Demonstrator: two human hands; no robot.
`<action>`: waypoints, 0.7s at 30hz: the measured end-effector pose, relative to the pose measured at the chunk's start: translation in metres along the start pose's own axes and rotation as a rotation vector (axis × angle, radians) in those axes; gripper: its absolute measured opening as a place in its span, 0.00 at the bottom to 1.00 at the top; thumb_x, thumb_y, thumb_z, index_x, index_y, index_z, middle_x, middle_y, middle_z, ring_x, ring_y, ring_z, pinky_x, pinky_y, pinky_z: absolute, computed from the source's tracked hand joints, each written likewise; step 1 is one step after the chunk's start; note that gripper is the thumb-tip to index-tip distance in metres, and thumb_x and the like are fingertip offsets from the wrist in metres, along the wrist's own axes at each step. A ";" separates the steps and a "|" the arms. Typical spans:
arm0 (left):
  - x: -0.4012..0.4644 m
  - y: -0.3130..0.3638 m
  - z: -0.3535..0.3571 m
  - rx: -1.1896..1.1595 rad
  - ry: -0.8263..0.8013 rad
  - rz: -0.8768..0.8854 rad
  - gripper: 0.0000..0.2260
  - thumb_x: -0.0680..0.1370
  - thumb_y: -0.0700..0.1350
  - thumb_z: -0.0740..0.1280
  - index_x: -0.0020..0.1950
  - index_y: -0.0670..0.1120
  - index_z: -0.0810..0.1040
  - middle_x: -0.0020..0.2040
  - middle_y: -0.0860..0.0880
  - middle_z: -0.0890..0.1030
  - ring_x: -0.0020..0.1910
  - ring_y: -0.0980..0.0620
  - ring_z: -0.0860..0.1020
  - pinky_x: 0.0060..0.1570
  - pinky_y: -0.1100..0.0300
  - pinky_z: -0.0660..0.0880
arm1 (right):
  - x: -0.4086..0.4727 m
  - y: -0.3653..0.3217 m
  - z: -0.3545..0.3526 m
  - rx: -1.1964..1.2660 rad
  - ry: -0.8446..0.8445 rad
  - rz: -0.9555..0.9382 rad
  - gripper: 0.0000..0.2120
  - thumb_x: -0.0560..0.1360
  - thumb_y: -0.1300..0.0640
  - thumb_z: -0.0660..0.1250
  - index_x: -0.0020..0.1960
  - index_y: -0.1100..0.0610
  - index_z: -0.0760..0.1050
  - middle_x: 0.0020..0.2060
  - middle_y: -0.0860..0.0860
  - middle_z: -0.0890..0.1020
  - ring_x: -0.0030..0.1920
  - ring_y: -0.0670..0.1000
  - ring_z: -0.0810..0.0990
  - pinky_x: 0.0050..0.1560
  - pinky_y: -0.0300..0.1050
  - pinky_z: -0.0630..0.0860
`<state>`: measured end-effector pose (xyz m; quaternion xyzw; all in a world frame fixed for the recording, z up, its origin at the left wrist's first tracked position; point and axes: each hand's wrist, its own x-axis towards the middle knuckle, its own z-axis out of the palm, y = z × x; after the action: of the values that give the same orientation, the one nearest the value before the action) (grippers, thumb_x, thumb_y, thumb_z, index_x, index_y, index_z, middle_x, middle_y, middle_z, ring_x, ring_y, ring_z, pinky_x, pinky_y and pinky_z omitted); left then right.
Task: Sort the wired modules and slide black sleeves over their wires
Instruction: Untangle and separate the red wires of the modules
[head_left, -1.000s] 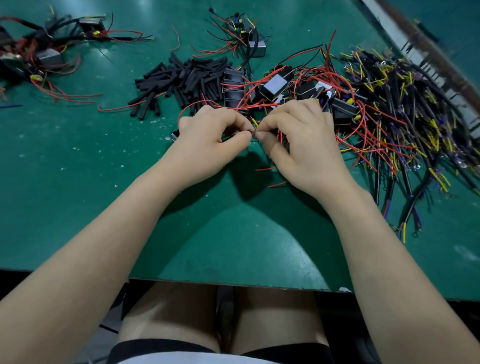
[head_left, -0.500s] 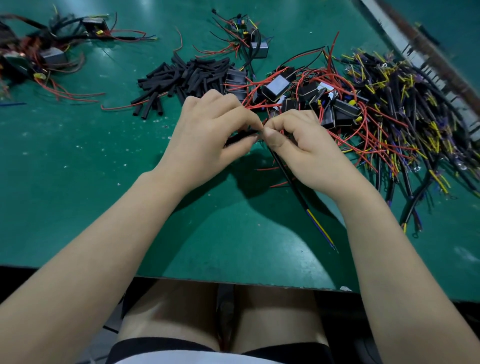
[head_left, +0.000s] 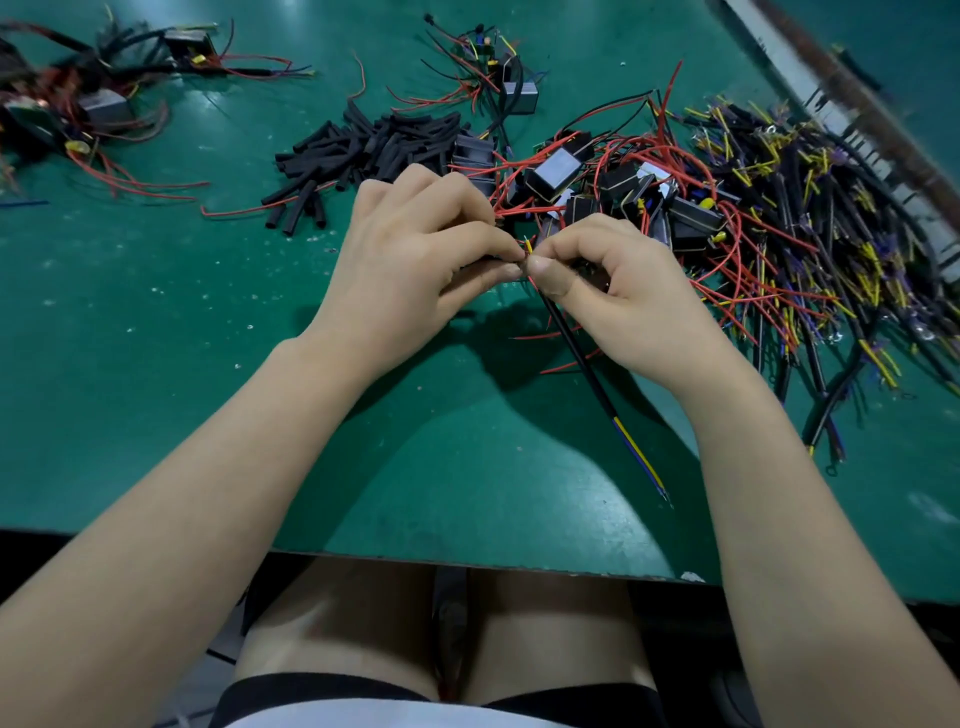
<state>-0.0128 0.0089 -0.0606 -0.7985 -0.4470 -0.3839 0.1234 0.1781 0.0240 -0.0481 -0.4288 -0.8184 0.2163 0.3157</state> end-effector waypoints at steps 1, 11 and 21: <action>0.000 0.000 0.000 0.004 -0.006 0.000 0.10 0.78 0.54 0.66 0.48 0.51 0.84 0.45 0.50 0.79 0.47 0.48 0.71 0.45 0.53 0.62 | 0.000 0.001 0.000 -0.005 -0.004 -0.005 0.05 0.78 0.57 0.66 0.49 0.57 0.80 0.44 0.50 0.77 0.51 0.54 0.75 0.54 0.45 0.69; 0.000 0.007 0.001 -0.046 -0.012 -0.057 0.11 0.79 0.52 0.64 0.48 0.48 0.83 0.45 0.49 0.79 0.46 0.46 0.73 0.45 0.53 0.61 | 0.001 0.004 0.001 -0.030 0.060 -0.102 0.05 0.77 0.61 0.67 0.49 0.61 0.80 0.44 0.49 0.76 0.47 0.52 0.75 0.49 0.41 0.68; 0.002 0.013 -0.002 -0.328 -0.124 -0.362 0.08 0.76 0.50 0.65 0.45 0.49 0.82 0.44 0.52 0.77 0.48 0.54 0.71 0.53 0.47 0.67 | 0.000 0.003 0.005 -0.182 0.152 -0.255 0.04 0.75 0.65 0.67 0.46 0.64 0.80 0.45 0.57 0.80 0.47 0.60 0.77 0.48 0.55 0.73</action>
<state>-0.0028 0.0020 -0.0560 -0.7368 -0.5212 -0.4173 -0.1063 0.1763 0.0250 -0.0542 -0.3635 -0.8560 0.0664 0.3615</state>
